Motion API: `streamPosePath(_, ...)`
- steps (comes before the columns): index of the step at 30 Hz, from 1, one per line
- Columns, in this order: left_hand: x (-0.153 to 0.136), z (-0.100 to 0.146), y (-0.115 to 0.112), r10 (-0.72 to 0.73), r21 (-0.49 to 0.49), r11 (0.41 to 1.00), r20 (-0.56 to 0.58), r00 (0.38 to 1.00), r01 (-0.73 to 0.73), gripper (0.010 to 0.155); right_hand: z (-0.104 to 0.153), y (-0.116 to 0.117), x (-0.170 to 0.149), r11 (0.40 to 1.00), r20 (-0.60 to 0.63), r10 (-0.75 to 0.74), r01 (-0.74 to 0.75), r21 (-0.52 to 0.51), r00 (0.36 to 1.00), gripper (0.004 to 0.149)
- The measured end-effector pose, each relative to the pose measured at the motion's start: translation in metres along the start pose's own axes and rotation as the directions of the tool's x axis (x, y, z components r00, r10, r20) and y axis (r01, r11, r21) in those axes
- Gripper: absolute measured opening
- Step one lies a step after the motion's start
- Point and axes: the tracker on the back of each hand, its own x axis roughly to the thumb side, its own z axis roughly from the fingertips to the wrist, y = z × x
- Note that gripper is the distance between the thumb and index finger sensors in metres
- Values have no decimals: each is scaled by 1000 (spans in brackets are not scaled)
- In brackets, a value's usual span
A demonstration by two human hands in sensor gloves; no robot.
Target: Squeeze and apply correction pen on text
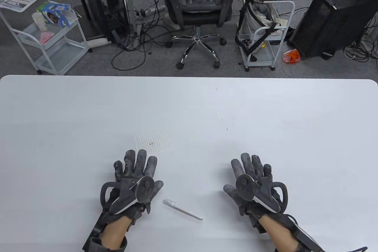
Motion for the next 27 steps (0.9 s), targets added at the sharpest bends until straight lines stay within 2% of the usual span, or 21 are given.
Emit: streamPosePath(27,-1,-1,0,3,-19,1000,-7,1000,-3,81,0,0,0,1000,5,-11,11,10,1000,81)
